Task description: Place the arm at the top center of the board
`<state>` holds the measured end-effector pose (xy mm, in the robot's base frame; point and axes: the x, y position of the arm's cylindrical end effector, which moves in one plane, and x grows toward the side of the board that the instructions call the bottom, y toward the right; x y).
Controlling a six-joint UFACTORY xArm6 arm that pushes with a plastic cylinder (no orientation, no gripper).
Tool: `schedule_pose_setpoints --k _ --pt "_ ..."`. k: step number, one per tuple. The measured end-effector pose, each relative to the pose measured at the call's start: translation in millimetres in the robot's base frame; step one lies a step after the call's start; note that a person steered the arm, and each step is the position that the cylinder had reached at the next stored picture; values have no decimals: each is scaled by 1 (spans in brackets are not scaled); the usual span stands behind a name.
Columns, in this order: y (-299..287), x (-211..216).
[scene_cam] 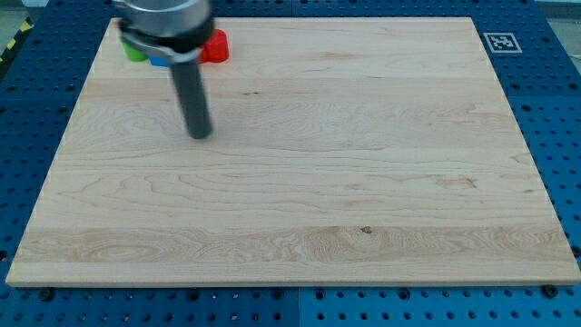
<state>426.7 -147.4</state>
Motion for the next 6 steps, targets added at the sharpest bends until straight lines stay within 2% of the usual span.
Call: schedule_pose_setpoints --k 1,2,3,5,6 --pt "-53 -14" --pt "-67 -21" --pt "-32 -21" --pt "157 -38" --pt "176 -102"
